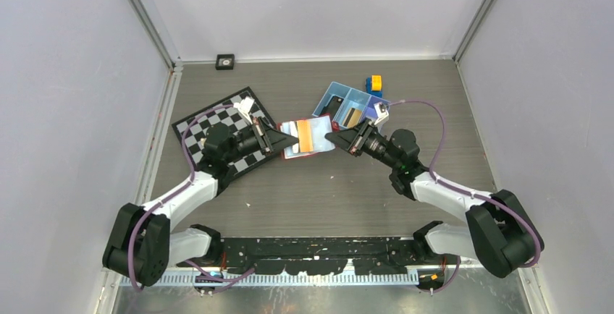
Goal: Take the credit cards out of the card holder
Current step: Remove the credit card from the card holder.
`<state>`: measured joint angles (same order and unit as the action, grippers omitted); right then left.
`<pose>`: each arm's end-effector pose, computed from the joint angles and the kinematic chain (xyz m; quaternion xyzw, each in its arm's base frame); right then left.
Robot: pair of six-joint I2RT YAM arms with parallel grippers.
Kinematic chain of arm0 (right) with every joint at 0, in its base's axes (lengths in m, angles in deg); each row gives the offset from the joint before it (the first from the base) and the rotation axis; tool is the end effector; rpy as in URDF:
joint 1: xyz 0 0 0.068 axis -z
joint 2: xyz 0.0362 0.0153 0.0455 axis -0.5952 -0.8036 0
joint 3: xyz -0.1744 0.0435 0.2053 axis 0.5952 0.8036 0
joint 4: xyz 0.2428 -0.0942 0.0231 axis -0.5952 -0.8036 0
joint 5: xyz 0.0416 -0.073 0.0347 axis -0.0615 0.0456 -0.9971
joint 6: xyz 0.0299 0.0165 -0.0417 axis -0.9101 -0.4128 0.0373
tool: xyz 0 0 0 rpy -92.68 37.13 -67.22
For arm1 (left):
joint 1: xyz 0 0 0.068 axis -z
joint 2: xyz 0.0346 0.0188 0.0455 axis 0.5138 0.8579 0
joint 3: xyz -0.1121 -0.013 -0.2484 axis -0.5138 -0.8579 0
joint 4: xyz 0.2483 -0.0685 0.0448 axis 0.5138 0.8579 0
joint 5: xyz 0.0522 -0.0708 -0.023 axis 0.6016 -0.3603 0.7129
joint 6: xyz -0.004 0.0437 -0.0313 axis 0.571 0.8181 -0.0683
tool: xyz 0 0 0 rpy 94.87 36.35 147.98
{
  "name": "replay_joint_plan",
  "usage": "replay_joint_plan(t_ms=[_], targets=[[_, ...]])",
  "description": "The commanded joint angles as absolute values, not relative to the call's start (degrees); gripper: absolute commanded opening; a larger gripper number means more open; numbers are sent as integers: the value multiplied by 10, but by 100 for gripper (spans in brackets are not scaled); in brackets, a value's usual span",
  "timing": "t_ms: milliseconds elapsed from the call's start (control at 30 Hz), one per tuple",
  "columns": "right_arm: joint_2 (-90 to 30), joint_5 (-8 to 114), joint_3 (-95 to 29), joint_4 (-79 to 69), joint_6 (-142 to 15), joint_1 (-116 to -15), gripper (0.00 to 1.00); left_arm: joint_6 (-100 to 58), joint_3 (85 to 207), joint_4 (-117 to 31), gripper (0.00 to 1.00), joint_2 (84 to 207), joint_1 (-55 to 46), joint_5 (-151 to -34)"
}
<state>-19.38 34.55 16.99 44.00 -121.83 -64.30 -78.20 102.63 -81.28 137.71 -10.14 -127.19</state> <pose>0.2167 0.1318 0.2379 0.0577 0.6866 0.6207 0.3742 0.2233 -0.1106 0.2545 -0.0264 0.6990 -0.6516 0.2936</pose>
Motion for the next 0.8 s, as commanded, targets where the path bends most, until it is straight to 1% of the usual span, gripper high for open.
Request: replay_joint_plan(t_ms=[0, 167, 433, 767], targets=[[-160, 400, 170, 388, -1186, -632, 5, -738, 1037, -762, 0, 1345, -109, -1262], [-142, 430, 167, 326, -1171, -626, 1, -713, 1039, -712, 0, 1319, -116, -1244], [-115, 476, 165, 258, -1152, -624, 1, -679, 1051, -640, 0, 1286, -118, -1215], [-115, 494, 162, 226, -1147, -624, 0, -679, 1053, -654, 0, 1291, -119, -1215]])
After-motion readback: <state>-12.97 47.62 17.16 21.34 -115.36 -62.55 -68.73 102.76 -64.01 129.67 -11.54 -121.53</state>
